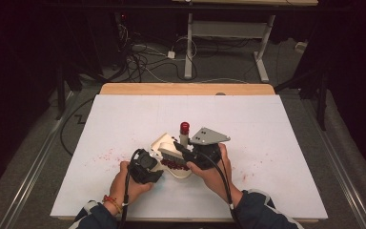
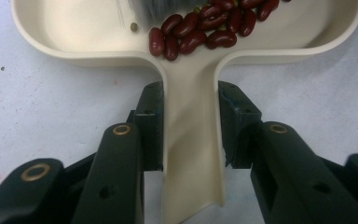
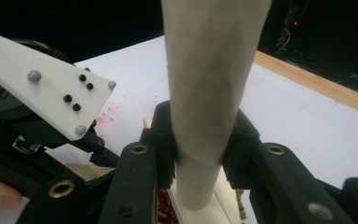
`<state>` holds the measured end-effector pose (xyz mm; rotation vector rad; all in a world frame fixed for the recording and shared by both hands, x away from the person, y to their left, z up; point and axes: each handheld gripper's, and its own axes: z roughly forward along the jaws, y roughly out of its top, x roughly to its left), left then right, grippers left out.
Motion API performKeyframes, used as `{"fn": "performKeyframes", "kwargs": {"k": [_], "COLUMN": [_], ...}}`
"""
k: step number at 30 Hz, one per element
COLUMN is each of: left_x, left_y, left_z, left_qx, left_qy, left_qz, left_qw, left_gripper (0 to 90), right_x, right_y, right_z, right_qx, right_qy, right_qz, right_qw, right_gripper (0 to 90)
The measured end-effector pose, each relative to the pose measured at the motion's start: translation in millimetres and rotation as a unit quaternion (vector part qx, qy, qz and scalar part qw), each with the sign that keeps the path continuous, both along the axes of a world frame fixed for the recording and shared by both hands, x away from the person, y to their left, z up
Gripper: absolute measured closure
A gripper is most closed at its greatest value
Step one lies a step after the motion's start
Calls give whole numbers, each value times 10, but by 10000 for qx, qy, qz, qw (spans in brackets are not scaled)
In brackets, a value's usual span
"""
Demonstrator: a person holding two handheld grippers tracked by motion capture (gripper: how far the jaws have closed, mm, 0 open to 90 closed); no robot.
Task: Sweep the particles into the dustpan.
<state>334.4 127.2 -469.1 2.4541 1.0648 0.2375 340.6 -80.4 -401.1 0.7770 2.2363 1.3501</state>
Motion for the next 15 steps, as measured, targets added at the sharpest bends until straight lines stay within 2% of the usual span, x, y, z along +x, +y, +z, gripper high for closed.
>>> {"fn": "performKeyframes", "kwargs": {"k": [4, 10, 15], "left_x": [1, 0, 5], "left_y": [2, 17, 29], "left_z": [-1, 1, 3], "left_qx": [9, 21, 51], "left_qy": [-18, -11, -23], "left_qz": [-34, -84, -138], "left_qw": [10000, 10000, 9999], "left_gripper": [636, 636, 637], "right_x": [47, 127, 181], "right_y": [-56, -213, -411], "right_z": [45, 169, 313], "right_qx": [15, 223, 446], "right_qy": [-70, -201, -323], "right_qz": [-22, -104, -294], "right_qw": [10000, 9995, 9980], "right_gripper": [702, 702, 702]}}
